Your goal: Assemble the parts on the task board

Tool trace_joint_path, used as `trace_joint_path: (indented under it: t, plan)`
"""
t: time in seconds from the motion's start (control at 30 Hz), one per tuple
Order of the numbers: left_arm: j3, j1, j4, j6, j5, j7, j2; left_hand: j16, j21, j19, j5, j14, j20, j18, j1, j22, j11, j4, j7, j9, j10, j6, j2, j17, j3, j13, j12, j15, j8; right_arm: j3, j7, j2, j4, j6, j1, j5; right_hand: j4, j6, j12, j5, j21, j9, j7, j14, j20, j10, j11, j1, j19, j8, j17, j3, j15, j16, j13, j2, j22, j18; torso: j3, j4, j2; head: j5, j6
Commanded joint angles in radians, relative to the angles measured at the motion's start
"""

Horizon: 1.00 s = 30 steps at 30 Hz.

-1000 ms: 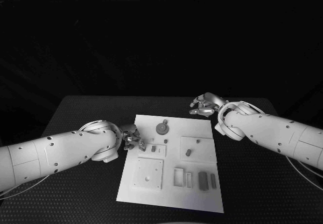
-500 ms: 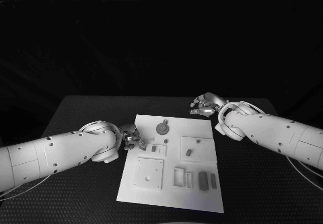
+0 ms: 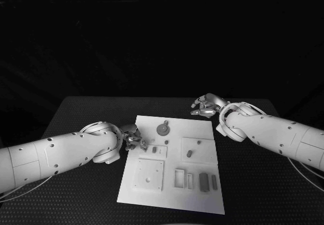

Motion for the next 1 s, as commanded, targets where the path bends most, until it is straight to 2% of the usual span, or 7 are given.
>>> trace_joint_path:
  t: [0.03,0.7,1.0]
  plan:
    - [0.0,-0.001,0.0,0.003,0.002,0.004,0.002,0.002,0.005,0.004,0.003,0.007,-0.093,0.004,0.011,0.019,-0.008,0.0,-0.047,0.081,-0.003,0.053,0.006,0.001,0.004,-0.001,0.007,-0.012,0.004,0.0,0.006,-0.001,0.002,0.009,0.0,-0.001,-0.003,0.022,0.005,0.004,-0.003,-0.001,0.015,-0.007,-0.006,-0.112,0.016,-0.011,0.001,0.003,-0.001,-0.002,-0.001,0.006,-0.002,0.002,0.018,0.045,0.0002,0.0005,0.0,0.0,0.0]
    - [0.0,-0.005,-0.004,0.015,-0.021,0.0,0.003,0.002,0.005,0.004,0.004,0.007,-0.093,0.003,0.012,0.019,-0.008,0.0,-0.047,0.081,-0.003,0.053,0.005,0.001,0.004,-0.003,0.007,-0.013,0.004,0.0,0.006,-0.002,0.003,0.011,0.0,0.0,-0.003,0.022,0.006,0.005,-0.003,-0.001,0.015,-0.007,-0.007,-0.112,0.016,-0.01,0.001,0.003,-0.002,-0.002,-0.001,0.007,-0.002,0.002,0.018,0.045,0.0,0.0015,-0.001,0.003,-0.002]
    - [0.0,-0.007,-0.002,0.021,-0.022,0.0,0.002,0.002,0.005,0.003,0.004,0.007,-0.093,0.003,0.013,0.019,-0.009,0.0,-0.047,0.082,-0.003,0.053,0.004,0.001,0.005,-0.003,0.008,-0.013,0.004,0.0,0.006,-0.002,0.003,0.011,0.0,0.0,-0.004,0.023,0.006,0.005,-0.003,-0.001,0.015,-0.007,-0.007,-0.112,0.016,-0.01,0.001,0.003,-0.002,-0.002,-0.001,0.007,-0.003,0.002,0.018,0.045,-0.0001,-0.0008,0.001,0.005,-0.004]
